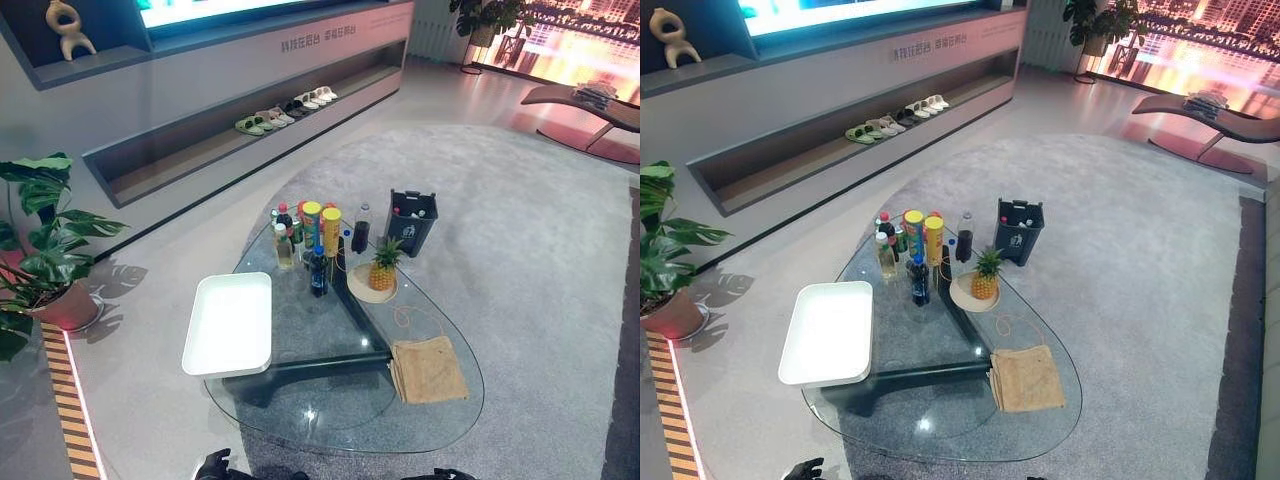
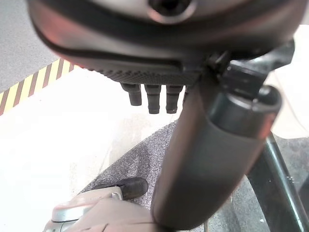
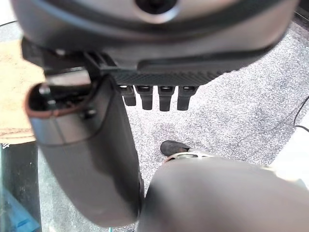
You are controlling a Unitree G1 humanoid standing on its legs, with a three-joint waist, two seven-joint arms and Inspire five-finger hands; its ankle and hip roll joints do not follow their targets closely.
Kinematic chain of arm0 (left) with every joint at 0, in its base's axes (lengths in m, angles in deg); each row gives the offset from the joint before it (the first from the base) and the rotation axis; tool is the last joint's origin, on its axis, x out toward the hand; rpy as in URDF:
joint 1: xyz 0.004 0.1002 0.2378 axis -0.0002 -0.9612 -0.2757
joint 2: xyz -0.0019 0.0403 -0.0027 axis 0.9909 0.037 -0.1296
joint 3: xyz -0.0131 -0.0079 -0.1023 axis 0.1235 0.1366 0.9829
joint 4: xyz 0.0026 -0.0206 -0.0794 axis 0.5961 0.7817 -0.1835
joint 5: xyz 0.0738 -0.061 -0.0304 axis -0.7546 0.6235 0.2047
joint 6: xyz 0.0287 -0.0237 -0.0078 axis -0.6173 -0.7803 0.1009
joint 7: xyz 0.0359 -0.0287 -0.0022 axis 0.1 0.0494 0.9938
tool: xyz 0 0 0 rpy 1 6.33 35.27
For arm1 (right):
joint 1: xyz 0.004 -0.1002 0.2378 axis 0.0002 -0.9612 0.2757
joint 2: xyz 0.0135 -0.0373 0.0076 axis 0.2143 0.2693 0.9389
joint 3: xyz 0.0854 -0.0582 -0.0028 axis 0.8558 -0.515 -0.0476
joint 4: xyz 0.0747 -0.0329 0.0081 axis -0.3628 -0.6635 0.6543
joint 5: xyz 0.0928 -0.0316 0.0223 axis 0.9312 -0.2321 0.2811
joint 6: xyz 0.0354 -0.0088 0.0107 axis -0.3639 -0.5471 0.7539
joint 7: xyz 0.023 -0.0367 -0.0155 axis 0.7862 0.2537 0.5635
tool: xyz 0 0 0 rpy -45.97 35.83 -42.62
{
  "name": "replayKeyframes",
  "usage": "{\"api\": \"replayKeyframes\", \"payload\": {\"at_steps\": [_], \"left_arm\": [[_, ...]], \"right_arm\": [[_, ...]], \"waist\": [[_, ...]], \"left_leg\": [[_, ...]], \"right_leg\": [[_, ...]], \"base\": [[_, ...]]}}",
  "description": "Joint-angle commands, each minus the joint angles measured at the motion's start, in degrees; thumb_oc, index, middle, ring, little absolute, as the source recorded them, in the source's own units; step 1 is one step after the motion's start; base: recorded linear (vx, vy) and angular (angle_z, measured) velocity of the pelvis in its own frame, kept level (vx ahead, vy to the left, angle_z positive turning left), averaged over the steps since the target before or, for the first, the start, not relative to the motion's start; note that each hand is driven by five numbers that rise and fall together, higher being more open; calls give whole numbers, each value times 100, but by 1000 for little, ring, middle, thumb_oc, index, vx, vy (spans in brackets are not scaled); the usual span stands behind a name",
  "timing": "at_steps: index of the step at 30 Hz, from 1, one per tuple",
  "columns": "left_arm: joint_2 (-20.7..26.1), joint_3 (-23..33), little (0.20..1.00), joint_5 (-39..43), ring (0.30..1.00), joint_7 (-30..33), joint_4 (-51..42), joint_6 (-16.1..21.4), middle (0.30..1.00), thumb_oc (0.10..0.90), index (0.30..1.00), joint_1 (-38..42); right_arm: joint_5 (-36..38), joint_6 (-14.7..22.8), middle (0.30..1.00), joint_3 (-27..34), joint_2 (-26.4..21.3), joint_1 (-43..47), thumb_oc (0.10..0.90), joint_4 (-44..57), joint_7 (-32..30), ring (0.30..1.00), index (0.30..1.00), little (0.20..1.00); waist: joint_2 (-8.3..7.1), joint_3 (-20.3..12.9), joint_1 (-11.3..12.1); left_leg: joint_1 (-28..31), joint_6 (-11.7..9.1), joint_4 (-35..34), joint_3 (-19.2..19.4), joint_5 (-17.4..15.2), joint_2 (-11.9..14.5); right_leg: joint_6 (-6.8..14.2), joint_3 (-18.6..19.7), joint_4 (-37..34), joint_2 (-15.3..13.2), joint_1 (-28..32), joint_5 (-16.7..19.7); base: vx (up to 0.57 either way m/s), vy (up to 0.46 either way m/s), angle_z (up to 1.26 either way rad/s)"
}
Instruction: Wipe the table with a cloth and put it in the basket.
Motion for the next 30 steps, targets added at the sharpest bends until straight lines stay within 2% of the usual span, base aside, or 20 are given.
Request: {"api": "replayKeyframes", "payload": {"at_steps": [1,19,25,29,30], "left_arm": [[-178,-46,900,-102,900,3,190,194,900,800,900,522],[-154,-62,900,-93,900,-27,164,139,900,800,900,527],[-160,-110,900,-61,900,-23,121,101,900,800,900,558],[-147,-122,900,-80,900,-10,111,81,900,800,900,584],[-120,-116,900,-98,900,-27,114,89,900,800,900,586]], "right_arm": [[-190,-72,900,-245,-250,161,800,-302,-108,900,900,900],[-231,24,900,-261,-277,177,800,-269,-94,900,900,900],[-658,397,900,-375,-317,238,800,-203,-473,900,900,900],[-520,663,900,-418,-363,307,800,-94,-527,900,900,900],[-434,844,900,-392,-382,353,800,-26,-554,900,900,900]], "waist": [[70,137,-4],[90,129,-75],[100,151,-78],[84,162,-57],[75,172,-45]], "left_leg": [[121,-74,-1,79,-499,243],[109,-93,-1,142,-483,273],[106,-104,-1,146,-478,286],[99,-116,-1,132,-471,300],[93,-123,-1,136,-465,310]], "right_leg": [[525,32,122,-378,-106,-16],[498,109,77,-333,-123,-1],[491,105,78,-320,-128,-1],[502,93,84,-323,-134,4],[505,87,90,-322,-143,8]], "base": [[0,0,0],[-8,-5,-2],[-5,-1,0],[-5,-17,0],[-14,-37,0]]}}
